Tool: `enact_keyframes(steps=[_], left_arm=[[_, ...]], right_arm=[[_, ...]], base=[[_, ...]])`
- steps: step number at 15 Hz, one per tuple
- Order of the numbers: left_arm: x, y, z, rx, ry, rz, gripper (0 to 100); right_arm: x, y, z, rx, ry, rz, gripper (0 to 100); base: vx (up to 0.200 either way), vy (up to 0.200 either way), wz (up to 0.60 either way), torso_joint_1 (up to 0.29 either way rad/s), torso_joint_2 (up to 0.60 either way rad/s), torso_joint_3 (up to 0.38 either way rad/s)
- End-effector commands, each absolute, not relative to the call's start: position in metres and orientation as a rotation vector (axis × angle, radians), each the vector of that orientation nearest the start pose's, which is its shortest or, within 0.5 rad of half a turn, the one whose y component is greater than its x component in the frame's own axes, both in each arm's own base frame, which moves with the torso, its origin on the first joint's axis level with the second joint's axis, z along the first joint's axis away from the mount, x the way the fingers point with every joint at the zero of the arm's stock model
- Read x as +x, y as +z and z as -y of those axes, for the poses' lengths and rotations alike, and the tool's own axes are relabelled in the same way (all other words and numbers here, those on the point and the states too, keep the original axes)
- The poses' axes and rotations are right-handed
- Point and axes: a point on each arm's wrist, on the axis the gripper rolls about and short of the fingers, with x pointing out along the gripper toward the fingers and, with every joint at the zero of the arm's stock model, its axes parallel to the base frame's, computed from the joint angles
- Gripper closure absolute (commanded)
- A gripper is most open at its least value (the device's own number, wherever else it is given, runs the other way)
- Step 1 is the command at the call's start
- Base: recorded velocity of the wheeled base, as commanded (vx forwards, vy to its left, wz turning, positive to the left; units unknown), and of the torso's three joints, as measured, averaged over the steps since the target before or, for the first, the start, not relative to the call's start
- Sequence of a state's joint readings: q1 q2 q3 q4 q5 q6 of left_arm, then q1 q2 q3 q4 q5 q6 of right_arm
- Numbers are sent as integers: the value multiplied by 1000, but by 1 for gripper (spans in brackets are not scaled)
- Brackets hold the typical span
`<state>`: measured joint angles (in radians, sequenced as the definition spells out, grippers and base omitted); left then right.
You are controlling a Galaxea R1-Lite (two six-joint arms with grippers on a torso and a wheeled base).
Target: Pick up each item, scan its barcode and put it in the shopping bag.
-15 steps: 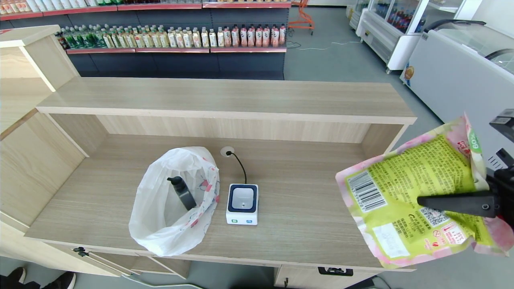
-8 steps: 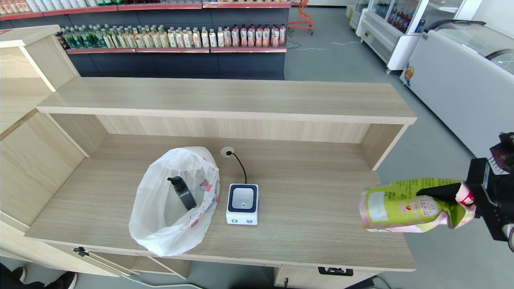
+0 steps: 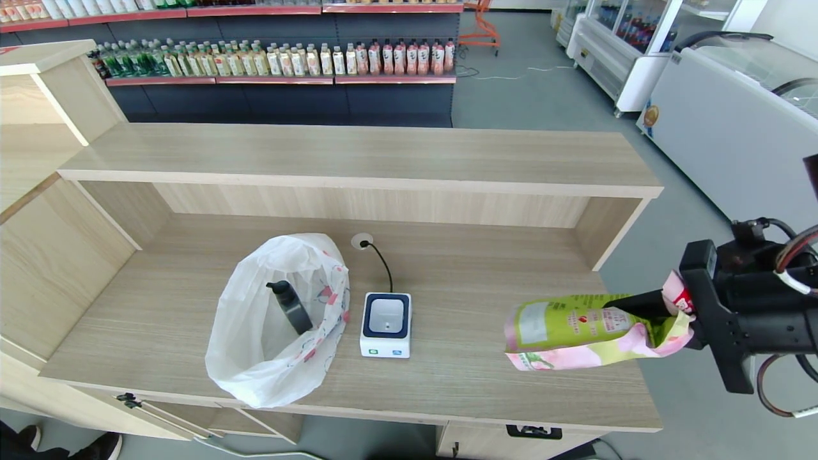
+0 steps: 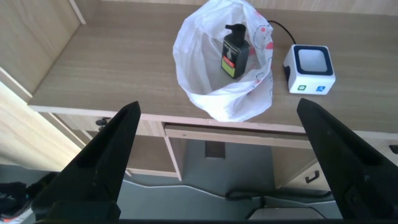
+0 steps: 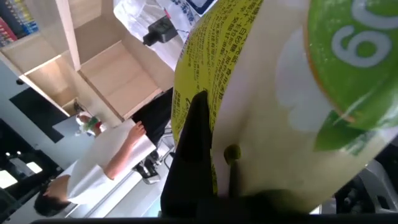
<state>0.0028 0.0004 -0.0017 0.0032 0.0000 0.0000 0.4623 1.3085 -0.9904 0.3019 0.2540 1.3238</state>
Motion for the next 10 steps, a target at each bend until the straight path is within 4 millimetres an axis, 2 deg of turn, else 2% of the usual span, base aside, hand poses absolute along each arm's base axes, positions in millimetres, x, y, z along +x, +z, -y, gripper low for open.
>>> enact_keyframes(steps=[1, 10], left_arm=[[-23, 76, 0, 0, 3, -2, 0], [-23, 76, 0, -2, 3, -2, 0]], right_arm=[[181, 238, -99, 1139, 146, -1026, 100], [184, 236, -104, 1184, 131, -1065, 100]], base=[[0, 0, 0, 0, 0, 0], [0, 0, 0, 0, 0, 0]])
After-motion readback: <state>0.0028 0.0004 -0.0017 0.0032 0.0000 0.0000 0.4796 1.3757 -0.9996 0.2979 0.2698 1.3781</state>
